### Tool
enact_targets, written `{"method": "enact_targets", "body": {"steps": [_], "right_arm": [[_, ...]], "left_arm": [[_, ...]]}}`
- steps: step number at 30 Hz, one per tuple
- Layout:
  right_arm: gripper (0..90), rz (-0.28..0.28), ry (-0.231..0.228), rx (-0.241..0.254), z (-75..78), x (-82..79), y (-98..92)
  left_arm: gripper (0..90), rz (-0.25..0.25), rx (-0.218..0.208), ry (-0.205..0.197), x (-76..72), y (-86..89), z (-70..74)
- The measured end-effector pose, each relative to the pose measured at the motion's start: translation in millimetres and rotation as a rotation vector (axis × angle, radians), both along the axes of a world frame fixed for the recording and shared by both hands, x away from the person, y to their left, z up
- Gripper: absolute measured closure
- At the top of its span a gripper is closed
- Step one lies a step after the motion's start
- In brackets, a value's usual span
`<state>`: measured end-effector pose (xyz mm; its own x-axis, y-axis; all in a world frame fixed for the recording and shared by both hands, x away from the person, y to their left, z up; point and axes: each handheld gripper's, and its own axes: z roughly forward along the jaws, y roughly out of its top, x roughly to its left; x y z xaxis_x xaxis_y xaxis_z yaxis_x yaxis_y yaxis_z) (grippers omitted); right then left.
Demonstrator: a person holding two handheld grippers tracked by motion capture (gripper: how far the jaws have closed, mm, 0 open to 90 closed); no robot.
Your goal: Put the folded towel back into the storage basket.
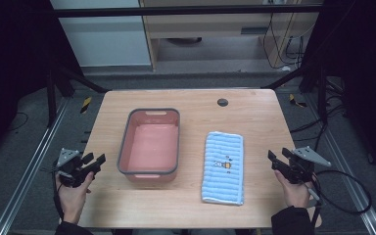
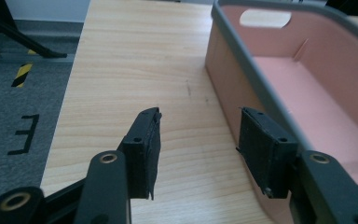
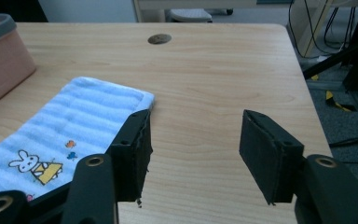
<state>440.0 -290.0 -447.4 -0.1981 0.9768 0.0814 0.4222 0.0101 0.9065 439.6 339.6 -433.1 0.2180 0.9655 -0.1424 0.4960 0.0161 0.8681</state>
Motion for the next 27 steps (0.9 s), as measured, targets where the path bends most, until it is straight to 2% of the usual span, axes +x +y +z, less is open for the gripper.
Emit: {"method": "enact_targets", "body": {"steps": [3,4,10,13,14,20,27], "right_arm": [[43.8,0.009,-0.007,0.013,3.0,-1.4,0.1],[43.4,0.024,-0.008,0.014,5.4,-1.9,1.3],[43.4,0.063,-0.007,-0.001,10.0,-0.8,10.9],[43.4,0.076,-0.011,-0.017,13.1,-1.2,16.9],[43.4,0.076,-0.011,-0.017,13.1,-1.2,16.9],[39.8,0.106,-0.004,-0.022,18.6,-0.6,24.0],[39.3,0.123,-0.006,-0.024,24.3,-0.4,28.2]], "left_arm": [[46.9,-0.004,-0.009,-0.017,-2.9,-2.1,5.4],[46.0,-0.01,-0.002,-0.038,-4.9,-4.7,9.4],[40.9,-0.037,0.004,-0.054,-6.9,-13.4,14.7],[37.7,-0.056,-0.032,-0.047,-7.2,-16.5,17.2],[37.2,-0.056,-0.032,-0.047,-7.2,-16.5,17.2],[32.9,-0.088,-0.004,-0.064,-8.9,-30.5,21.9],[30.7,-0.119,0.006,-0.08,-11.4,-44.5,25.7]]}}
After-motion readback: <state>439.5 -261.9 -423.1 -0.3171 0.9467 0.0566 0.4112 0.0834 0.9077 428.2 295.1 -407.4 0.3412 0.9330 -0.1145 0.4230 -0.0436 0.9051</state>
